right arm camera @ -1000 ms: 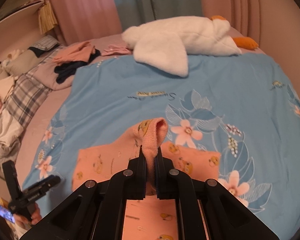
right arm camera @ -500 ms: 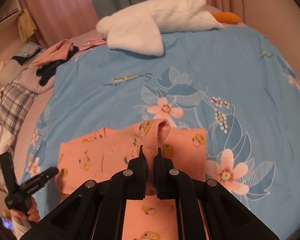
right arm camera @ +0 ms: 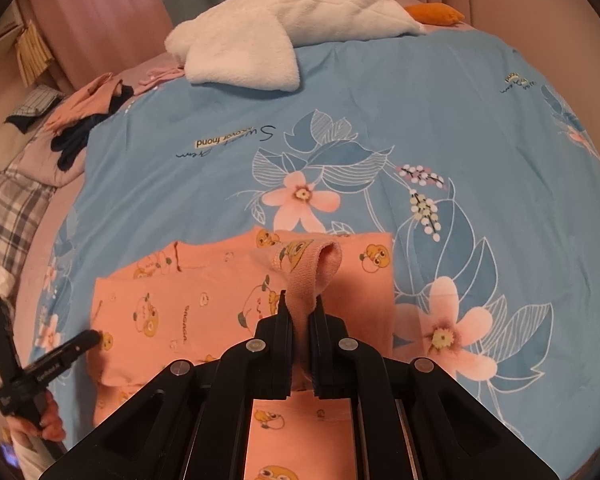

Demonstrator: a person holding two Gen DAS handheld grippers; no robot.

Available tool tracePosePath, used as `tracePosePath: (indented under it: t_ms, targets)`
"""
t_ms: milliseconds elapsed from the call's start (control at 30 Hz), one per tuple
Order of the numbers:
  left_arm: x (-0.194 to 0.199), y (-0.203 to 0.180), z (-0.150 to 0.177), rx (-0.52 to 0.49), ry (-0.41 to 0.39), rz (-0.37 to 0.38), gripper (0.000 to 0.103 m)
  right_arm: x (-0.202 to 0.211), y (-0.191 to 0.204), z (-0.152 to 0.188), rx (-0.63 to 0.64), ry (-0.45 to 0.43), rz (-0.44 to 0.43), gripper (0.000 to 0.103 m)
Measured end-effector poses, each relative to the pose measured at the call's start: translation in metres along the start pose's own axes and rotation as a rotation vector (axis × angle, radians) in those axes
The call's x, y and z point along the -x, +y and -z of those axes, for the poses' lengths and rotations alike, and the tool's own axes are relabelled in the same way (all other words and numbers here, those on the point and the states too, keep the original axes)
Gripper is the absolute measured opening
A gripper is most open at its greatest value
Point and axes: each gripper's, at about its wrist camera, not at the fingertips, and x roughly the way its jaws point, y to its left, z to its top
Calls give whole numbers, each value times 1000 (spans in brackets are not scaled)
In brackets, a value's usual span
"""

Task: Fold small clothes
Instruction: 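Fold the grasped side over the body with the right gripper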

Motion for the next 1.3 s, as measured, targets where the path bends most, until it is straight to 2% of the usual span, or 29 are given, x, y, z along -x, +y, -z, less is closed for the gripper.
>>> tracePosePath:
  t_ms: [667, 933, 1300]
  targets:
    - [-20, 0, 1, -25, 47, -46, 28, -16, -12, 9, -28, 51, 30, 8]
    - [-26, 9, 1, 3, 69, -39, 33, -24, -15, 13, -38, 72, 44, 8]
    - [-27, 8, 3, -10, 57, -56, 34, -34, -22, 20, -57, 102, 60, 8]
